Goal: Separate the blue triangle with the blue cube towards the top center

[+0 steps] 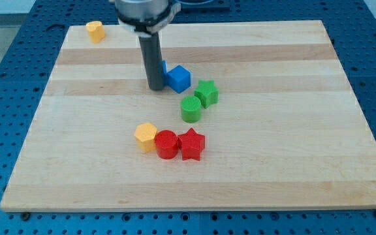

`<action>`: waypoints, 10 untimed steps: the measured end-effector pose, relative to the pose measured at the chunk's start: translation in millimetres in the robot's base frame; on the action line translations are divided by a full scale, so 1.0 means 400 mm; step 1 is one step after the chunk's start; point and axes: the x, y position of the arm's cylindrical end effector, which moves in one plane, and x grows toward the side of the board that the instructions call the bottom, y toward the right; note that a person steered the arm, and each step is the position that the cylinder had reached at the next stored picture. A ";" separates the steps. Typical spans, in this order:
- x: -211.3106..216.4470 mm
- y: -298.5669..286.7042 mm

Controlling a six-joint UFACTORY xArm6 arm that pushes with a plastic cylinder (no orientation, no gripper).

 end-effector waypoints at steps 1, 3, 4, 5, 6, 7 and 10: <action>-0.088 -0.025; -0.116 -0.017; -0.181 0.036; -0.264 0.043; -0.274 0.043; -0.222 0.043; -0.250 0.123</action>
